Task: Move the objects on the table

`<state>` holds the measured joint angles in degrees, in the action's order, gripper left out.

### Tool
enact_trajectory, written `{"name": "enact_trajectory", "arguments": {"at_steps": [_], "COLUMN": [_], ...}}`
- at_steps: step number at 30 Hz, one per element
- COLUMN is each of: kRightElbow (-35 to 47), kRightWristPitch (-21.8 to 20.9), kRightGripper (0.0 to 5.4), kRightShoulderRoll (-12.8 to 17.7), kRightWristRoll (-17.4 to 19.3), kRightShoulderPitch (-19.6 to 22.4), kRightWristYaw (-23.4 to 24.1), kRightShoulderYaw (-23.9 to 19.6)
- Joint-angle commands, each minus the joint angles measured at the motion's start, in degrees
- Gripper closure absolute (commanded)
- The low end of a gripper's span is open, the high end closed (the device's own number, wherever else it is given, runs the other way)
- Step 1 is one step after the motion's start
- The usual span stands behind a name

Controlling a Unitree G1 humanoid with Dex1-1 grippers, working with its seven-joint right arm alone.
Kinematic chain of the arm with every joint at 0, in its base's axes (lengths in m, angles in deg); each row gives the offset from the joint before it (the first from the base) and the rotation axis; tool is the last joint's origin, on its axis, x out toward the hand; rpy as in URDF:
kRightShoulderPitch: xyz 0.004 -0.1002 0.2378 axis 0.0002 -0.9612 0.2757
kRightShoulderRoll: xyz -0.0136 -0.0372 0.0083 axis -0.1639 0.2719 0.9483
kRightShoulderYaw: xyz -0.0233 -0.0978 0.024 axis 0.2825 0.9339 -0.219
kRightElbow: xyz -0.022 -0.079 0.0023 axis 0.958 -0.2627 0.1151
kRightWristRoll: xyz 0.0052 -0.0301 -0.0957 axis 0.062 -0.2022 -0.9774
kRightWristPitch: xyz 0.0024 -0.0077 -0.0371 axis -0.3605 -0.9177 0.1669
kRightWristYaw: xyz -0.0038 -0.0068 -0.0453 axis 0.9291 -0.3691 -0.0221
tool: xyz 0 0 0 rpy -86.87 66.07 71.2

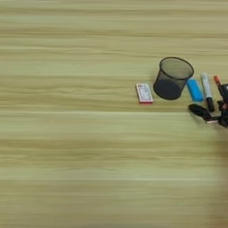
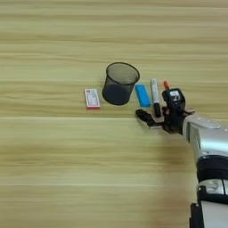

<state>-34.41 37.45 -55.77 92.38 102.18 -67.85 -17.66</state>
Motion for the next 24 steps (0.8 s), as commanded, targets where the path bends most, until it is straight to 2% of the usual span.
{"name": "enact_trajectory", "arguments": {"at_steps": [1,3,12,24], "kRightElbow": [-2.08,-3.06,-6.80,-8.29], "kRightWristPitch": [-1.04,-1.28,-2.60,-3.92], "kRightGripper": [0.02,0.02,1.24,2.49], "kRightShoulderRoll": [2.70,2.77,2.93,2.86], "kRightWristRoll": [-0.29,-0.25,-0.39,-0.65], "kRightShoulderPitch": [3.12,3.48,4.69,4.97], "kRightWristYaw": [0.20,-0.01,-1.34,-2.39], "kRightShoulderYaw": [-0.38,-0.35,0.39,1.40]}}
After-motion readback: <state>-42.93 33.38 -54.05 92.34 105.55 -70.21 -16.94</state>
